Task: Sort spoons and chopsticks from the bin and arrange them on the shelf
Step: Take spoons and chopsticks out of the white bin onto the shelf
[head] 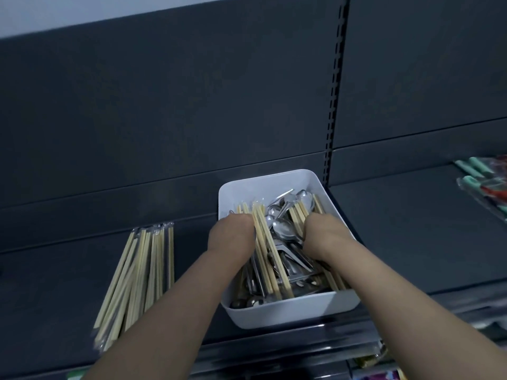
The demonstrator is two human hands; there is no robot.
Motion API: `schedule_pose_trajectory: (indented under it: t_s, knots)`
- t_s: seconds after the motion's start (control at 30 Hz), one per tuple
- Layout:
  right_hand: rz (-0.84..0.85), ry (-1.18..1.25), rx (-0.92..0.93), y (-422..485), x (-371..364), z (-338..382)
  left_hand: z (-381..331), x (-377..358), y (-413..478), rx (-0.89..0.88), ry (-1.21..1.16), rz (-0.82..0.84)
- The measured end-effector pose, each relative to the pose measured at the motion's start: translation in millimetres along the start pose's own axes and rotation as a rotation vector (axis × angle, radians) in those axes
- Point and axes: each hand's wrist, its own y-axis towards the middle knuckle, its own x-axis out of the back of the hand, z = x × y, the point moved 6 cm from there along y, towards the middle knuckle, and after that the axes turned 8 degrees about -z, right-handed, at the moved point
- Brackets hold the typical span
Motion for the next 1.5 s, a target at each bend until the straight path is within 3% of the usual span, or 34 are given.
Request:
schedule_pose_trajectory:
  t_s: [0.43, 0.63, 0.83, 1.07, 1.3, 1.5]
  knots:
    - [-0.252, 0.227, 0.022, 9, 37, -25, -29, -14, 1, 0.143, -0.2, 0.065]
    - [-0.262, 0.272, 0.009, 0, 42, -45, -68, -25, 2, 0.248, -0.357, 0.19]
    - [-0.236, 0.303, 0.035, -4, 39, -47, -66, -32, -2, 0.316, -0.292, 0.173]
    - [-0.221, 0.372, 0.078, -6, 32, -32, -54, -18, -1, 0.208, -0.056, 0.121]
    - [-0.2, 0.403, 0.063, -3, 25, -31, -32, -18, -2, 0.28, -0.13, 0.213]
    - [-0.171, 0.441, 0.064, 0, 15, -20, -11, -16, -5, 0.367, -0.322, 0.156]
